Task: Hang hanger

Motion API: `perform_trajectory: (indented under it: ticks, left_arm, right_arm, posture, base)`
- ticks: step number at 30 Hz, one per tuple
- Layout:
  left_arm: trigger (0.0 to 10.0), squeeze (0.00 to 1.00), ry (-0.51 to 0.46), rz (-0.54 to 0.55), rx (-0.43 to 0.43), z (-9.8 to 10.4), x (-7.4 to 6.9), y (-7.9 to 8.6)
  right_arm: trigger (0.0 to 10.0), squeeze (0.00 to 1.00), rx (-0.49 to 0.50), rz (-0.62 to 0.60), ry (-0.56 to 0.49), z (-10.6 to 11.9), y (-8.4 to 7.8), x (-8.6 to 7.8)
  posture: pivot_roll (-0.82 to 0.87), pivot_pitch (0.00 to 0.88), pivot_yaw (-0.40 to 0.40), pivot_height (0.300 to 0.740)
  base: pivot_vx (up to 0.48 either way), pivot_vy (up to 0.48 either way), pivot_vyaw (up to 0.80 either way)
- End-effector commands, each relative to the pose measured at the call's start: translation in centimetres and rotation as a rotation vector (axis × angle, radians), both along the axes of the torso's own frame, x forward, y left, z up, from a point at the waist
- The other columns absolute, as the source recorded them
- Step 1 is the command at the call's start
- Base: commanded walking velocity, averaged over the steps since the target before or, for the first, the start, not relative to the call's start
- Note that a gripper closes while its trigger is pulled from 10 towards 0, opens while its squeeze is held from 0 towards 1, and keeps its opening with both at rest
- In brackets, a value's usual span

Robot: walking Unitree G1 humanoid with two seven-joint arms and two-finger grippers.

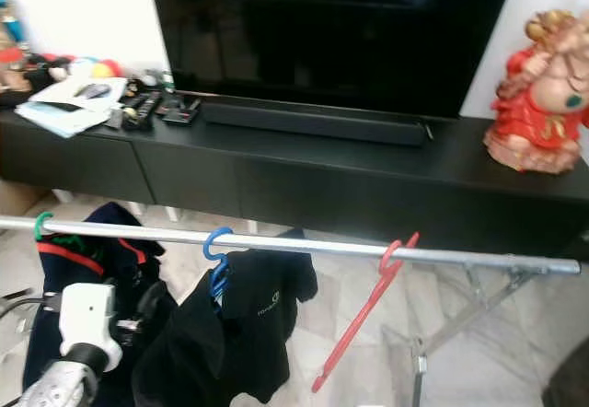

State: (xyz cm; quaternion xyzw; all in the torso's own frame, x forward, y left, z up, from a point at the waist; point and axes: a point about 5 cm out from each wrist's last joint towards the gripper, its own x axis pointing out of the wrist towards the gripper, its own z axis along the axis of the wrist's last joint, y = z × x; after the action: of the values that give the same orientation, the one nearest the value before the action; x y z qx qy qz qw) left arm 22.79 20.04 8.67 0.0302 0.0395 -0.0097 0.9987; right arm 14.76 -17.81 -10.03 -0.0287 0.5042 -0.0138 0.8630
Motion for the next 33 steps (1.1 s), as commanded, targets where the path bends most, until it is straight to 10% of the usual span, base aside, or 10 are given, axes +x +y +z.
perform_trajectory:
  ticks: [1,6,16,33]
  left_arm:
    - [10.0,0.0,0.008,-0.003,0.014,0.1,-0.1,0.1]
    - [10.0,0.0,0.007,-0.005,0.013,0.1,0.0,0.0]
    - [10.0,0.0,0.003,-0.098,0.043,1.3,-0.2,-0.9]
    - [10.0,0.0,0.2,-0.133,0.124,-1.2,1.3,-1.0]
  right_arm:
    - [10.0,0.0,-0.009,-0.003,0.004,0.0,-0.4,0.0]
    - [10.0,0.0,-0.03,-0.023,0.01,0.2,-3.3,-0.7]
    - [10.0,0.0,-0.005,0.002,0.019,-0.4,-0.1,-1.1]
    - [10.0,0.0,-0.007,0.004,-0.013,0.3,0.2,1.0]
  posture:
    - [-0.03,0.034,0.023,0.74]
    - [-0.03,0.041,0.021,0.74]
    - [-0.02,0.055,0.02,0.74]
    - [-0.02,0.058,0.016,0.74]
  base:
    - [0.0,0.48,0.0]
    - [0.0,0.48,0.0]
    - [0.0,0.0,0.0]
    - [0.0,0.0,0.0]
